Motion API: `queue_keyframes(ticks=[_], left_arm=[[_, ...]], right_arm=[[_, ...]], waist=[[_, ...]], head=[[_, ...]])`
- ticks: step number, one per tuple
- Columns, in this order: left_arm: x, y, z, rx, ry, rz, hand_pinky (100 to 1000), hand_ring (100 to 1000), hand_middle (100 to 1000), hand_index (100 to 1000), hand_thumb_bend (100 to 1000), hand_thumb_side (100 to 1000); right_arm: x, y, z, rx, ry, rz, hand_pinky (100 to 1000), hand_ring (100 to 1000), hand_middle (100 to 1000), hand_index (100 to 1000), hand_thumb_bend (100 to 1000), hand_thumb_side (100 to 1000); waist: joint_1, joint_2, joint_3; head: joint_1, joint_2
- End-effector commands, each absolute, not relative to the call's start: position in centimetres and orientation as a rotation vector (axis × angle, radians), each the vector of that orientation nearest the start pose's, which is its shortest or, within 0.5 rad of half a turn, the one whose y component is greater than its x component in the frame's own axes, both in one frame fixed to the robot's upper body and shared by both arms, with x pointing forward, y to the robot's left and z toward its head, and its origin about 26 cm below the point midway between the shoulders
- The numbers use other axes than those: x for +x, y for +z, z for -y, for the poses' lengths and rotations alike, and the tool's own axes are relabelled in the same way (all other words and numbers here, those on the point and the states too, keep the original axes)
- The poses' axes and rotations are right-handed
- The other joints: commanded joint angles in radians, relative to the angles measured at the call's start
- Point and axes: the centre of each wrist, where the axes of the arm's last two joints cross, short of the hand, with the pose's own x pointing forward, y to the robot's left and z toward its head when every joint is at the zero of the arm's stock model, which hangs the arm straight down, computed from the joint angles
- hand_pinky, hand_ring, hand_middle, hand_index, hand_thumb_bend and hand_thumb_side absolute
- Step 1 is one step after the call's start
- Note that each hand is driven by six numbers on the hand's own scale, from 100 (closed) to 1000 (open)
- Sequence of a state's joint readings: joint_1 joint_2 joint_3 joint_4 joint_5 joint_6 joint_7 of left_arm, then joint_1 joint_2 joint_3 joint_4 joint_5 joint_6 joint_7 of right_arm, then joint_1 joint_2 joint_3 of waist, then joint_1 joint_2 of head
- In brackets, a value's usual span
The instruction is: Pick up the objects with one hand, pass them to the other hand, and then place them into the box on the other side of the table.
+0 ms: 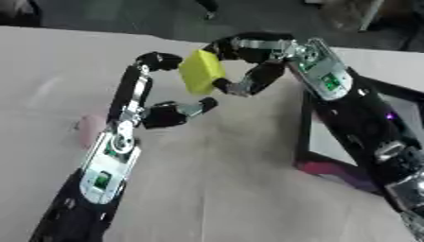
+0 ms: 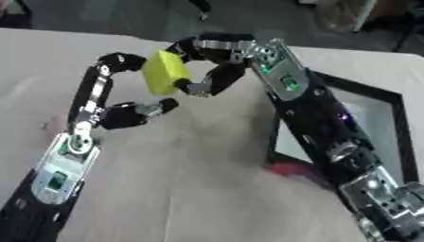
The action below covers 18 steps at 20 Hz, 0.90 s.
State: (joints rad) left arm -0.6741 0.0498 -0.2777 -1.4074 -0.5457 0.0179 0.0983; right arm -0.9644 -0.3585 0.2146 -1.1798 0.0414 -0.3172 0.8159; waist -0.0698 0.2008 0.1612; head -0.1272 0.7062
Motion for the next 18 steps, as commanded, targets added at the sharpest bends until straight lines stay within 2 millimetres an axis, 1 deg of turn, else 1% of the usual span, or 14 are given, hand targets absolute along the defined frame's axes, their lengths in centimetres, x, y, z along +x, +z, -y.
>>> queue_keyframes(ticks=[1, 5, 9, 11, 14, 18], left_arm=[[39.4, 16.0, -11.2, 0.417, -0.766, 2.103, 846, 717, 604, 724, 814, 388], [39.7, 16.0, -12.4, 0.455, -0.754, 2.079, 845, 718, 605, 723, 799, 376], [39.9, 16.1, -13.4, 0.485, -0.737, 2.063, 846, 719, 606, 722, 794, 375], [39.9, 16.3, -14.0, 0.504, -0.727, 2.058, 845, 719, 606, 721, 795, 376], [40.0, 16.6, -14.7, 0.528, -0.715, 2.052, 844, 719, 605, 720, 795, 379], [40.1, 16.9, -15.3, 0.548, -0.698, 2.051, 844, 719, 605, 719, 795, 380]], right_arm=[[45.1, 26.8, 22.3, 0.16, 1.529, 1.96, 948, 1000, 537, 571, 100, 233], [43.7, 27.6, 26.1, 0.119, 1.363, 1.999, 954, 1000, 541, 575, 100, 268], [41.8, 28.0, 31.3, 0.028, 1.185, 2.01, 958, 1000, 545, 579, 100, 286], [40.6, 27.8, 34.3, -0.044, 1.099, 1.995, 961, 1000, 548, 582, 100, 282], [39.1, 27.4, 38.1, -0.141, 0.997, 1.97, 960, 1000, 550, 585, 100, 278], [37.2, 26.5, 41.9, -0.265, 0.928, 1.928, 956, 1000, 552, 587, 100, 253]], waist=[[0.012, -0.03, -0.007], [0.02, -0.037, -0.019], [0.025, -0.041, -0.027], [0.027, -0.042, -0.03], [0.029, -0.04, -0.032], [0.03, -0.038, -0.033]], head=[[-0.01, 0.012], [-0.022, 0.02], [-0.03, 0.029], [-0.033, 0.03], [-0.042, 0.028], [-0.05, 0.022]])
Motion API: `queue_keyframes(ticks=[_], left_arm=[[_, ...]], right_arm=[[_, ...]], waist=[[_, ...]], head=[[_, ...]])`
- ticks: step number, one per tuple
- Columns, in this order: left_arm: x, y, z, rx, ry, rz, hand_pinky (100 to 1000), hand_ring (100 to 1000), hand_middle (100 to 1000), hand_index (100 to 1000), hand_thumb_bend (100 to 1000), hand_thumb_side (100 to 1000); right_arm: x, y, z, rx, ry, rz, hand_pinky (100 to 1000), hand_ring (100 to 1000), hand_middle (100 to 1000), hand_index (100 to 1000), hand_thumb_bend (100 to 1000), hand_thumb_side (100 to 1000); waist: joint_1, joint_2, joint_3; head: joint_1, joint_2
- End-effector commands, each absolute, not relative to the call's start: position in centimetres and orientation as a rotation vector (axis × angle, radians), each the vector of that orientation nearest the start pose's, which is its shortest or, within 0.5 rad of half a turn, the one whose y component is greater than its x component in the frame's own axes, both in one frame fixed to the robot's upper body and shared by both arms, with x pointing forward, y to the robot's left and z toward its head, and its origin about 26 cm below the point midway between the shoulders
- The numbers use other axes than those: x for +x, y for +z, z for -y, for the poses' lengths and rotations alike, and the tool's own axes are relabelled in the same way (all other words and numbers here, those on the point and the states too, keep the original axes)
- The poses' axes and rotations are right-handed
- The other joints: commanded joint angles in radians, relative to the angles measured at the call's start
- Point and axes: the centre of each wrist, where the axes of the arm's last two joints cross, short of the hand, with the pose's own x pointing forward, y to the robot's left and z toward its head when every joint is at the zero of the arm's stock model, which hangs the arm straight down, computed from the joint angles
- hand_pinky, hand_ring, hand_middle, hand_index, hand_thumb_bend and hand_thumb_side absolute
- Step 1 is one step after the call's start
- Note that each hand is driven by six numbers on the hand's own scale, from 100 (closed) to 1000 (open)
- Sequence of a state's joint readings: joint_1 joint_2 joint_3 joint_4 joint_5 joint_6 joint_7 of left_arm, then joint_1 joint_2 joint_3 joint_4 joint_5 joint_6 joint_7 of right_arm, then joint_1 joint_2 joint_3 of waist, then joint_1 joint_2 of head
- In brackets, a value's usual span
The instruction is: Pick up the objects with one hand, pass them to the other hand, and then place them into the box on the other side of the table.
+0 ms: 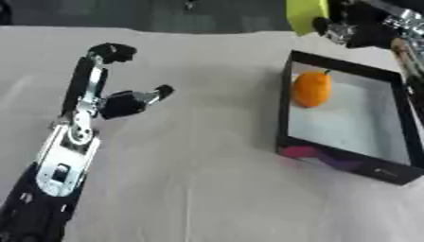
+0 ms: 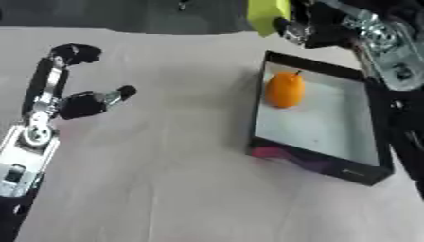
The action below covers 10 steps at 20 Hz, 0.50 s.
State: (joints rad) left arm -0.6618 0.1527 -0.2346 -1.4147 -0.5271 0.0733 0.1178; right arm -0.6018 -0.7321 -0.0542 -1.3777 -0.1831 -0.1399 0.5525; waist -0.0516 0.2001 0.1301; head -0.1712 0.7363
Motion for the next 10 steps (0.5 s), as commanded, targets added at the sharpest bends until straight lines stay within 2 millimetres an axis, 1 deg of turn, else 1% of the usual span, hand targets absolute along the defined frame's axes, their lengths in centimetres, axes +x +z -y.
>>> queue_keyframes(ticks=[1, 4, 10], left_arm=[[40.1, 17.0, -15.4, 0.552, -0.696, 2.052, 844, 719, 605, 718, 796, 381], [40.1, 17.3, -15.6, 0.562, -0.694, 2.053, 843, 720, 606, 719, 798, 381], [40.2, 17.6, -16.0, 0.578, -0.685, 2.055, 843, 720, 605, 719, 799, 381]], right_arm=[[36.8, 26.1, 42.7, -0.291, 0.922, 1.912, 955, 1000, 553, 588, 100, 242], [35.7, 24.6, 44.7, -0.358, 0.917, 1.855, 954, 1000, 554, 590, 100, 226], [34.1, 22.1, 47.4, -0.441, 0.915, 1.767, 953, 1000, 560, 596, 100, 207]], waist=[[0.012, -0.037, -0.002], [0.013, -0.036, -0.002], [0.014, -0.034, -0.001]], head=[[-0.004, -0.01], [0.003, -0.012], [0.008, -0.015]])
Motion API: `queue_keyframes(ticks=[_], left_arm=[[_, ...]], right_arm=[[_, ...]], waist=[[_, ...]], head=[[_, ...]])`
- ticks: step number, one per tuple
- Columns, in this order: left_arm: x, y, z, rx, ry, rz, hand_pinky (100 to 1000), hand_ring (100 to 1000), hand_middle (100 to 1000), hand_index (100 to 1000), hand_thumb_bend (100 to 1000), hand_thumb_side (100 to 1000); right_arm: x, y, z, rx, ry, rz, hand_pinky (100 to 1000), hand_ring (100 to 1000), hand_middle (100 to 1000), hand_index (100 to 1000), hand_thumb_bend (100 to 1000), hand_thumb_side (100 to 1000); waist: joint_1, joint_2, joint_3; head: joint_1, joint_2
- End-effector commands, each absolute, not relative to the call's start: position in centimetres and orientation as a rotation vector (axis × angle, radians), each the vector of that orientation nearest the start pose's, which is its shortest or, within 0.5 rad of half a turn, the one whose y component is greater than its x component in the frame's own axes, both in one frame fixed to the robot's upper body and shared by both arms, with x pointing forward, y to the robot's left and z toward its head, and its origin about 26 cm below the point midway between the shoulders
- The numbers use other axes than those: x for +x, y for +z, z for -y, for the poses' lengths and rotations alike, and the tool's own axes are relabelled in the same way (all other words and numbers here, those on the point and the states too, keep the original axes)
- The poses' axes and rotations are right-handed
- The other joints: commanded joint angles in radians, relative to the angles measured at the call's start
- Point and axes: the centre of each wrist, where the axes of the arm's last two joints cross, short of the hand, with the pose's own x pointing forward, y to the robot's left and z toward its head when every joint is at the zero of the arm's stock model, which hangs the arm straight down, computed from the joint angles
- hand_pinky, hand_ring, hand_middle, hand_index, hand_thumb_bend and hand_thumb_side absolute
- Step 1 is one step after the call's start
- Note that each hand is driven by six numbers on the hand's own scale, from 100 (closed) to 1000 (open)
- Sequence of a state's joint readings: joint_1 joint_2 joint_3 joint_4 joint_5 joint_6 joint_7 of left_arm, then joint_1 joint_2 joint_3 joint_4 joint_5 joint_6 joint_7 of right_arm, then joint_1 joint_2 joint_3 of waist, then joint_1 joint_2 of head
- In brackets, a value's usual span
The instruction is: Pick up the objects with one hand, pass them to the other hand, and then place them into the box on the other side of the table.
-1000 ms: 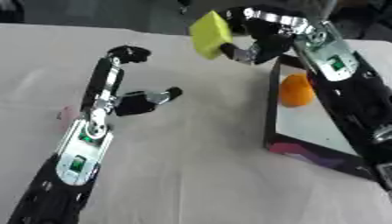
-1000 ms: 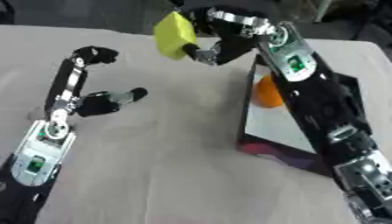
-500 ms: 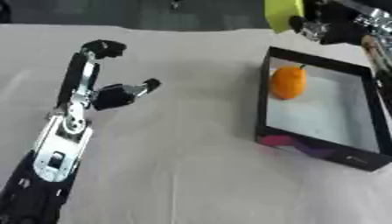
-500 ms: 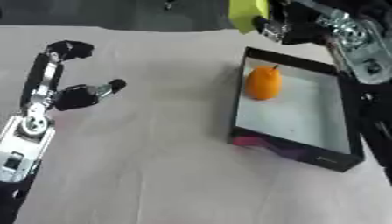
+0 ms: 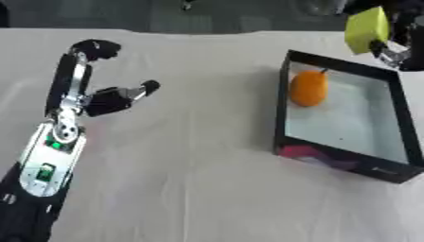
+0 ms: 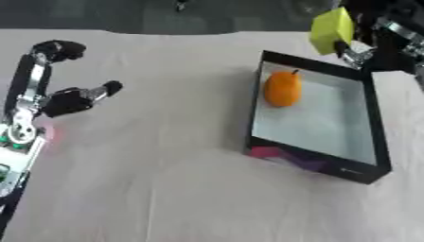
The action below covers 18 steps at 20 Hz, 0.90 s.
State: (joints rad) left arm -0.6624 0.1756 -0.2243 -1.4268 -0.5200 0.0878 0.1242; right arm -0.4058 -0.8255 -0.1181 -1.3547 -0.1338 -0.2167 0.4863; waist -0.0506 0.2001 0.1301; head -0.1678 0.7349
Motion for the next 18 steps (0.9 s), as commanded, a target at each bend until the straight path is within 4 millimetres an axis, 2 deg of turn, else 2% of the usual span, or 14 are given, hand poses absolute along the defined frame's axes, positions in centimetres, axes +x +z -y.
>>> queue_keyframes(ticks=[1, 5, 11, 16, 18], left_arm=[[40.2, 17.7, -16.0, 0.58, -0.683, 2.055, 844, 720, 605, 718, 799, 381], [40.2, 17.6, -16.1, 0.58, -0.675, 2.052, 844, 719, 605, 718, 800, 382], [40.2, 17.5, -16.0, 0.583, -0.668, 2.05, 843, 719, 604, 716, 802, 383], [40.2, 17.5, -16.1, 0.592, -0.663, 2.044, 842, 717, 601, 720, 805, 389], [40.2, 17.4, -16.2, 0.597, -0.66, 2.036, 842, 717, 602, 721, 804, 393]], right_arm=[[33.9, 21.7, 47.7, -0.449, 0.92, 1.751, 953, 1000, 561, 597, 100, 205], [33.3, 20.4, 48.6, -0.466, 0.939, 1.71, 952, 1000, 560, 597, 100, 202], [33.2, 19.2, 48.7, -0.484, 0.995, 1.662, 952, 1000, 557, 594, 100, 198], [33.2, 18.4, 48.8, -0.52, 1.024, 1.634, 965, 1000, 608, 658, 100, 193], [33.1, 18.1, 48.9, -0.532, 1.018, 1.629, 965, 1000, 627, 681, 100, 243]], waist=[[0.013, -0.034, -0.001], [0.016, -0.033, 0.0], [0.018, -0.03, 0.004], [0.019, -0.028, 0.008], [0.019, -0.027, 0.008]], head=[[0.006, -0.014], [0.012, -0.015], [0.011, -0.015], [0.012, -0.016], [0.012, -0.017]])
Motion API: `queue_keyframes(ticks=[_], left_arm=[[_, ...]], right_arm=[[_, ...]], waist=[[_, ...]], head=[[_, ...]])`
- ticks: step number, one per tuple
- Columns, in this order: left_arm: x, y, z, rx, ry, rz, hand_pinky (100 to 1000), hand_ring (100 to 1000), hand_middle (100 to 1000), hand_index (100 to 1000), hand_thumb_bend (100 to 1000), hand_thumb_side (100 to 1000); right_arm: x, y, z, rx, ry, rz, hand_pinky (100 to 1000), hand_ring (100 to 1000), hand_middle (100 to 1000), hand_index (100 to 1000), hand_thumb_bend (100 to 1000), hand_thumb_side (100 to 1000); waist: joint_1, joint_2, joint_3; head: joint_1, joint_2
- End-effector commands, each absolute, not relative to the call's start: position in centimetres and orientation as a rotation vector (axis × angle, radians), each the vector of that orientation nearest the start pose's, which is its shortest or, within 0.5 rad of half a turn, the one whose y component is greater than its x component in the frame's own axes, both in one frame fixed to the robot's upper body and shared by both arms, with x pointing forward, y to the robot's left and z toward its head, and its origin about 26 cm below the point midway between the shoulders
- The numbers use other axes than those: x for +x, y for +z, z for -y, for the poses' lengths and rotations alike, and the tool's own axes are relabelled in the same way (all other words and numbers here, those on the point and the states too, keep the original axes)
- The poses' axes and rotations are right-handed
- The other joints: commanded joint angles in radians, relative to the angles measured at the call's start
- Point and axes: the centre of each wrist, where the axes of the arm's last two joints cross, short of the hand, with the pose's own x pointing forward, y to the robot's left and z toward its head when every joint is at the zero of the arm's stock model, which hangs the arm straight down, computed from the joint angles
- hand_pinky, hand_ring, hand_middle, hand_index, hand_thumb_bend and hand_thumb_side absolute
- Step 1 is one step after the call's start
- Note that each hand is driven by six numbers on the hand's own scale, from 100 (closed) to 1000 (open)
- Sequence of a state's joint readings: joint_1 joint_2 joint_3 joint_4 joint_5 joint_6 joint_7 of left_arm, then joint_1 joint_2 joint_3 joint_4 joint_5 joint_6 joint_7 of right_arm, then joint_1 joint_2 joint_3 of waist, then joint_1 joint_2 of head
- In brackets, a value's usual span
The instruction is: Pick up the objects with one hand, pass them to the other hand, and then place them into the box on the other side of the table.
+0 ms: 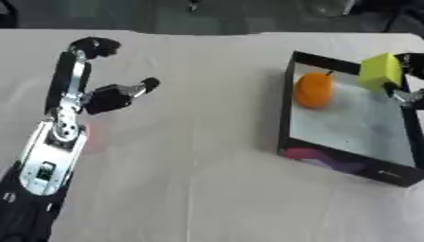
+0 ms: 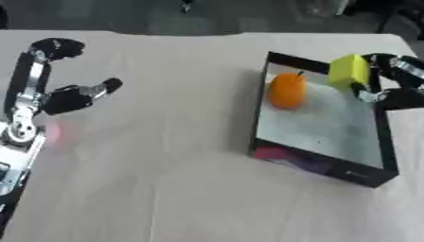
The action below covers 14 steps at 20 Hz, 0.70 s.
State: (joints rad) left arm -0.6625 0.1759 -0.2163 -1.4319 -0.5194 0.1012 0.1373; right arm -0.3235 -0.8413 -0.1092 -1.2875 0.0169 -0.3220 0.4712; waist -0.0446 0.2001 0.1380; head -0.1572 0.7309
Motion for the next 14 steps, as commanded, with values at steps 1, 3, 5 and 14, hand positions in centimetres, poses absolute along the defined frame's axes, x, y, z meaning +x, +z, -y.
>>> queue_keyframes(ticks=[1, 3, 5, 14], left_arm=[[40.25, 17.4, -16.26, 0.598, -0.656, 2.035, 842, 717, 601, 720, 804, 392], [40.26, 17.43, -16.34, 0.603, -0.648, 2.033, 842, 716, 601, 716, 803, 391], [40.27, 17.48, -16.39, 0.608, -0.643, 2.033, 842, 716, 601, 716, 805, 391], [40.27, 17.41, -16.24, 0.602, -0.646, 2.031, 843, 716, 600, 713, 806, 393]], right_arm=[[33.11, 17.99, 48.97, -0.533, 1.011, 1.631, 965, 1000, 634, 686, 100, 276], [33.05, 17.9, 49.03, -0.533, 0.993, 1.643, 969, 1000, 672, 722, 100, 444], [33.03, 18.0, 49.04, -0.531, 0.988, 1.651, 977, 1000, 719, 772, 100, 639], [33.29, 18.39, 48.93, -0.483, 1.022, 1.655, 1000, 1000, 899, 1000, 100, 1000]], waist=[[0.013, -0.027, 0.001], [0.013, -0.026, 0.001], [0.012, -0.027, 0.002], [0.012, -0.028, 0.003]], head=[[0.002, -0.013], [0.002, -0.013], [0.0, -0.012], [-0.01, -0.012]])
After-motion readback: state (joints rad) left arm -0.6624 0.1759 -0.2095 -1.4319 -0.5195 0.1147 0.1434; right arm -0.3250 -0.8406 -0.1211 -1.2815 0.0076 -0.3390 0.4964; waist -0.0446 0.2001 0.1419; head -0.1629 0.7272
